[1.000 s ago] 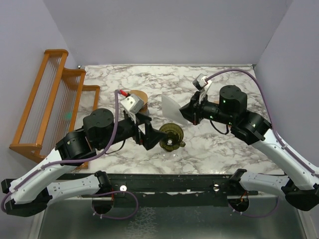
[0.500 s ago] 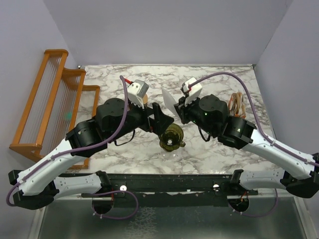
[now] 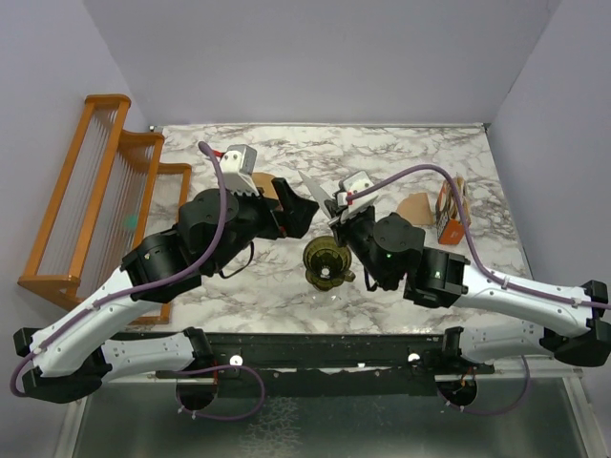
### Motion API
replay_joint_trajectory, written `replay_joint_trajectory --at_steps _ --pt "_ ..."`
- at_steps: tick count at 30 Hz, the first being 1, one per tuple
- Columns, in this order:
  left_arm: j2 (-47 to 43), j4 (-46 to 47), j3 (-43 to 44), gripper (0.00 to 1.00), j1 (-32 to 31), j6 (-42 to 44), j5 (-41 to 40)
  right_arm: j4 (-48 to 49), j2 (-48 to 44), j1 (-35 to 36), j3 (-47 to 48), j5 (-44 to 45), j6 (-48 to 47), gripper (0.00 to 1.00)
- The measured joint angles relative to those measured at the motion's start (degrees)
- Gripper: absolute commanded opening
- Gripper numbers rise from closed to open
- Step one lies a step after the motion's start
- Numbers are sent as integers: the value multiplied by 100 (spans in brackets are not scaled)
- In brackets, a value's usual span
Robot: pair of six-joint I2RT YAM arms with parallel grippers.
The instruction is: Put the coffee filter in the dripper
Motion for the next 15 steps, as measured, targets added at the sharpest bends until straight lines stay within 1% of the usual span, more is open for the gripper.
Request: replay_joint_trajectory --at_steps 8,15 --pt "28 7 70 99 0 -109 -269 973 35 260 -295 466 -605 1" --pt "140 4 70 99 0 -144 -409 1462 160 422 -356 590 -901 1"
